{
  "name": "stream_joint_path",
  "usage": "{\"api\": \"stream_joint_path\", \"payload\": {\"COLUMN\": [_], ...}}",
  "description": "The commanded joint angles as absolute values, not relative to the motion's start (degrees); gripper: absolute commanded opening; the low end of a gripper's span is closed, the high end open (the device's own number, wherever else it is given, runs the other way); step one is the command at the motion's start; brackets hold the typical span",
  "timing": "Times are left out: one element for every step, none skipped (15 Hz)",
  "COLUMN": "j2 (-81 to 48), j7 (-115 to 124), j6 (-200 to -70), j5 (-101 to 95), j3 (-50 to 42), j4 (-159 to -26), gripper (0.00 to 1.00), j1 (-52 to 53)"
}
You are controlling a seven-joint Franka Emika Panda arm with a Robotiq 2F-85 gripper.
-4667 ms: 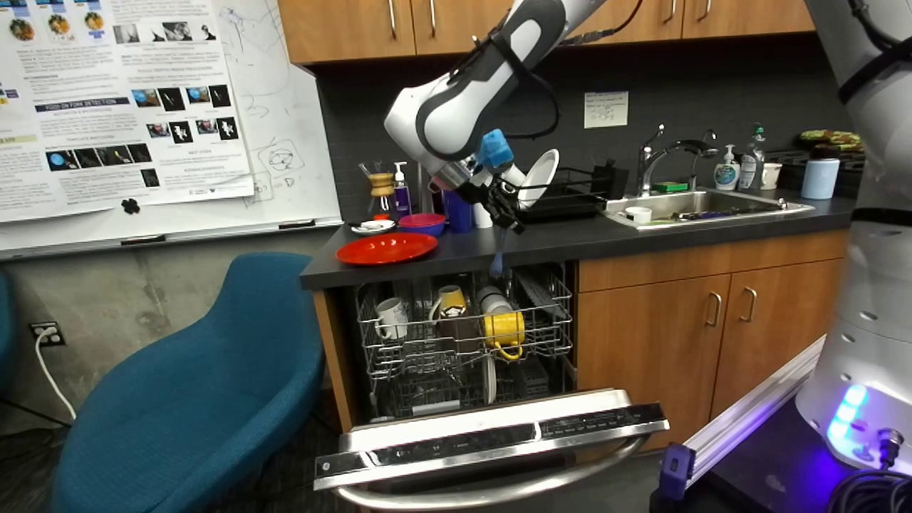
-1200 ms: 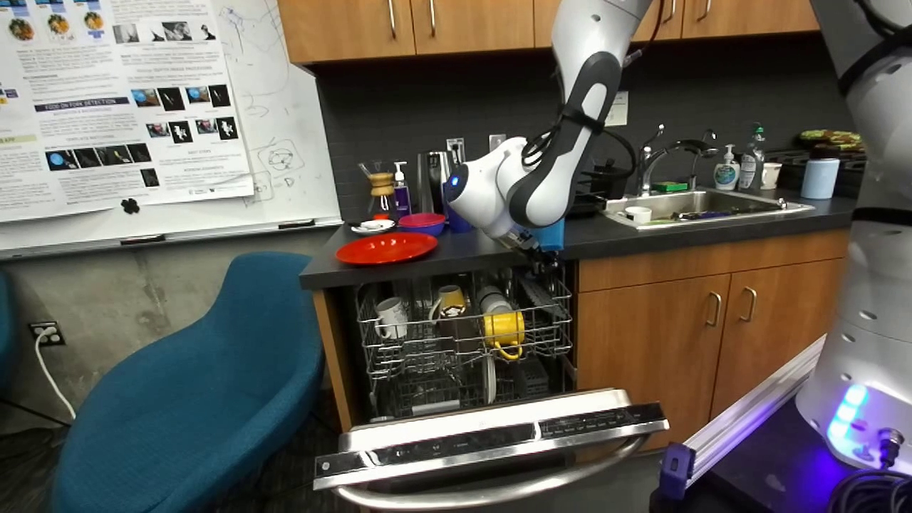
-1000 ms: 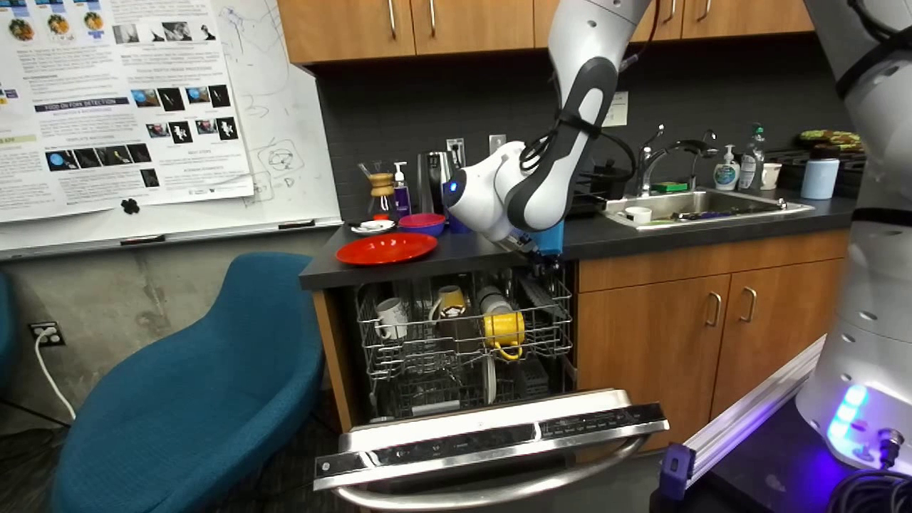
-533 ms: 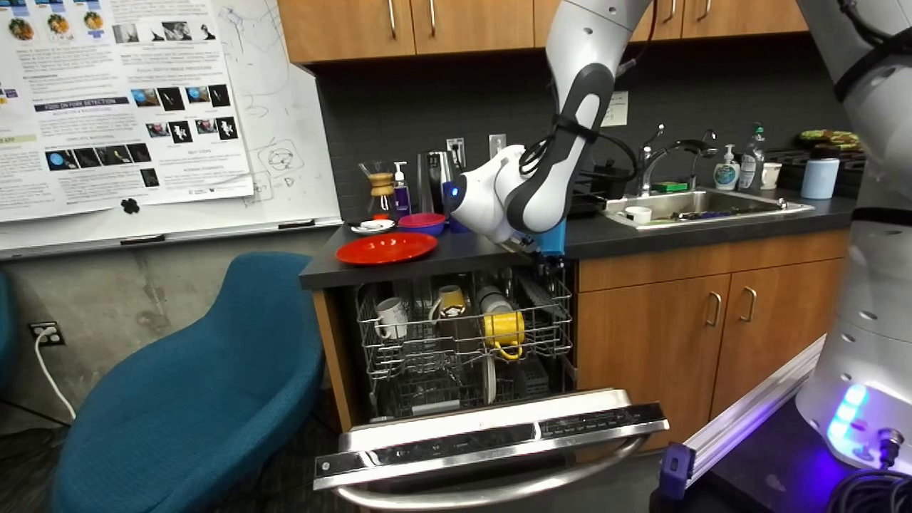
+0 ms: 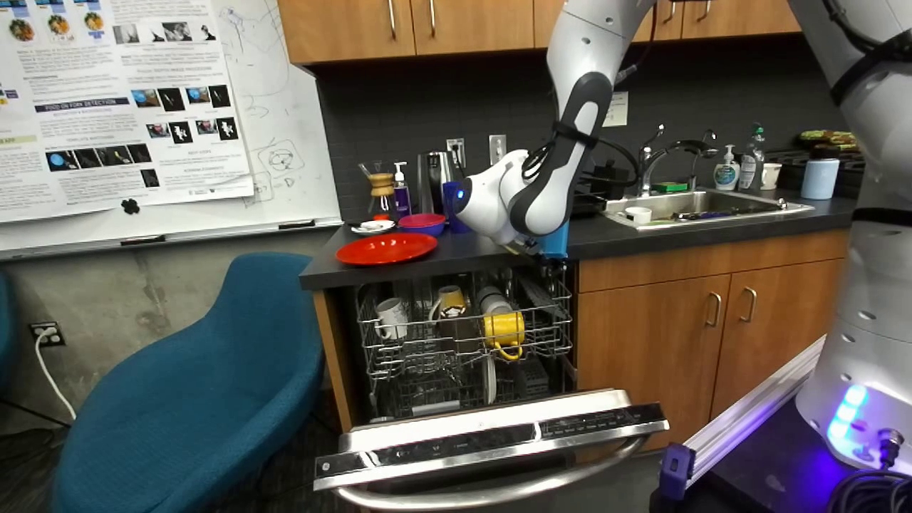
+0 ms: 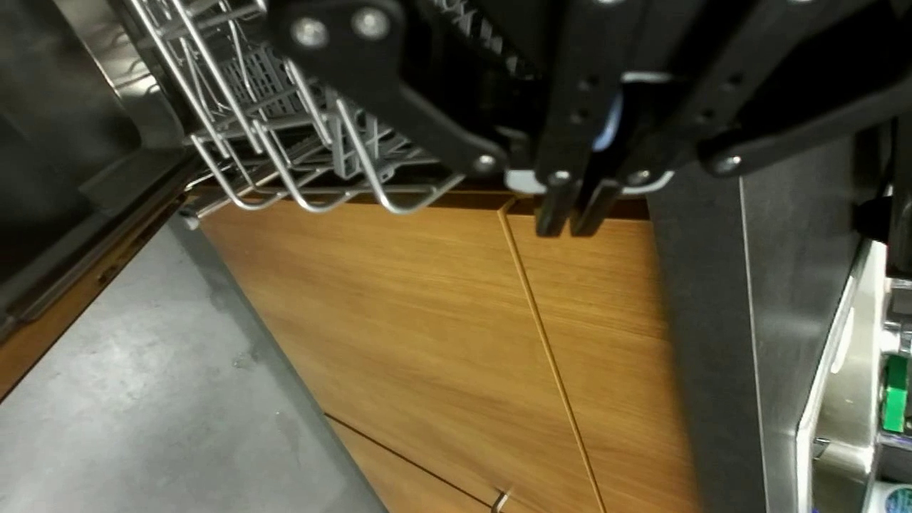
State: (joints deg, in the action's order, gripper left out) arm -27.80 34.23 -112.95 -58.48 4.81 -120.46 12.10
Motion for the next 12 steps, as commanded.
{"api": "stream_joint_path", "payload": {"j2": [-28.9,-29.3,-29.7,-30.2,-30.8,-31.8,-32.6,-33.5,-34.3,-35.0,-35.7,-36.3], "j7": [33.4,33.3,33.2,33.2,33.4,33.8,33.7,33.6,33.7,33.7,33.7,33.7], "j6": [-116.4,-117.3,-118.3,-118.9,-119.2,-118.5,-118.3,-118.2,-117.9,-118.1,-118.1,-118.1], "j5": [-59.9,-59.9,-60.2,-60.4,-61.2,-63.1,-64.1,-65.4,-66.3,-67.0,-67.5,-67.8], "j3": [4.2,3.9,3.7,3.5,3.2,2.6,2.5,2.5,2.5,2.6,2.7,2.8], "j4": [-119.6,-119.3,-119.0,-118.6,-118.1,-117.3,-116.6,-116.0,-115.3,-114.9,-114.3,-113.9], "gripper": [0.02,0.02,0.02,0.02,0.02,0.02,0.02,0.02,0.02,0.02,0.02,0.02], "j1": [10.9,10.7,10.7,10.7,10.9,11.6,11.6,11.6,11.6,11.4,11.3,11.3]}}
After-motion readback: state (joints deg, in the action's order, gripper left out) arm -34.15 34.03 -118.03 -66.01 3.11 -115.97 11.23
